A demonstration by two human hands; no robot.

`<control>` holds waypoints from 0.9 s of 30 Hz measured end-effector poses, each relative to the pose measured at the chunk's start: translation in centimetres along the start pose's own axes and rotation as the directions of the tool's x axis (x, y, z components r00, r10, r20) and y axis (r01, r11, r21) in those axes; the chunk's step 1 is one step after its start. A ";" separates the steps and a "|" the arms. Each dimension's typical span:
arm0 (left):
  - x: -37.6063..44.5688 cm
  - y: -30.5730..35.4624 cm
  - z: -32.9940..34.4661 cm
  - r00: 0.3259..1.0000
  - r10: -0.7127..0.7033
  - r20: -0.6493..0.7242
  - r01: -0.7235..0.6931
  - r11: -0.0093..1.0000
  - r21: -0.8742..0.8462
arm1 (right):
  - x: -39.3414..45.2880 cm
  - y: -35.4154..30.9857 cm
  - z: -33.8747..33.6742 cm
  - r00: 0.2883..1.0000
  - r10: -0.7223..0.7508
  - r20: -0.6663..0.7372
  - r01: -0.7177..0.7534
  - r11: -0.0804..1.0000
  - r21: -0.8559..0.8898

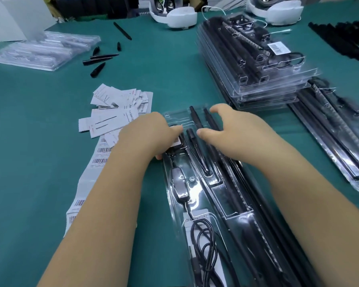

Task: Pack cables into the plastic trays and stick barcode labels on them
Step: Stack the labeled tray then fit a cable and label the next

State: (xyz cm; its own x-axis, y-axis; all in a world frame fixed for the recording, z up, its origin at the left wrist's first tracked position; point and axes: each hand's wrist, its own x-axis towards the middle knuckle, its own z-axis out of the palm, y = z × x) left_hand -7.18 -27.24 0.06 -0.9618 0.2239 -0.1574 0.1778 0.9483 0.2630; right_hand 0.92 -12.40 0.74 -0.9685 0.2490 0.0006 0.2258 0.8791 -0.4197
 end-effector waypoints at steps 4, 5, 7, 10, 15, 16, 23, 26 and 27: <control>-0.1 -0.2 -0.6 0.989 0.000 -0.148 -0.003 1.000 -0.018 | 0.4 0.3 0.1 0.998 -0.046 0.050 0.038 0.990 0.136; -0.2 -0.3 -0.9 0.984 -0.002 -0.178 -0.003 1.000 -0.029 | 0.5 0.3 0.1 0.998 -0.051 0.027 0.046 0.982 0.184; -0.3 -0.6 -1.3 0.980 -0.009 -0.201 -0.001 0.999 -0.054 | 0.7 0.3 0.1 0.996 -0.054 -0.072 0.074 0.950 0.304; -0.4 -0.8 -1.8 0.986 -0.032 -0.166 0.009 0.991 -0.133 | 1.1 0.3 0.0 0.980 0.027 -0.199 0.078 0.861 0.503; -0.8 -0.8 -2.1 0.994 -0.032 -0.108 0.001 0.960 -0.279 | 1.6 0.8 -0.5 0.987 0.117 -0.112 0.004 0.677 0.736; -0.9 -0.8 -2.1 0.995 -0.026 -0.094 -0.003 0.957 -0.289 | 1.6 0.8 -0.6 0.987 0.127 -0.094 -0.010 0.647 0.763; -1.1 -0.6 -2.5 0.998 0.030 0.053 -0.009 0.930 -0.368 | 1.6 1.4 -1.3 0.969 0.112 0.218 -0.245 0.444 0.862; -0.8 -1.1 -2.8 0.998 -0.002 0.058 0.027 0.906 -0.423 | 1.5 1.2 -1.4 0.970 0.047 0.239 -0.243 0.272 0.931; -0.6 -1.2 -2.9 0.999 -0.029 0.025 0.038 0.884 -0.465 | 1.5 1.2 -1.4 0.974 0.051 0.222 -0.227 0.227 0.947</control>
State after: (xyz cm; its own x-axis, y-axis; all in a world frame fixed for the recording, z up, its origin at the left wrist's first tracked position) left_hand -7.44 -29.19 2.55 -0.9610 0.2017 -0.1890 0.0242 0.7425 0.6694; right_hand -0.07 -10.41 1.54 -0.9549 0.1973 -0.2220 0.1720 -0.2418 -0.9549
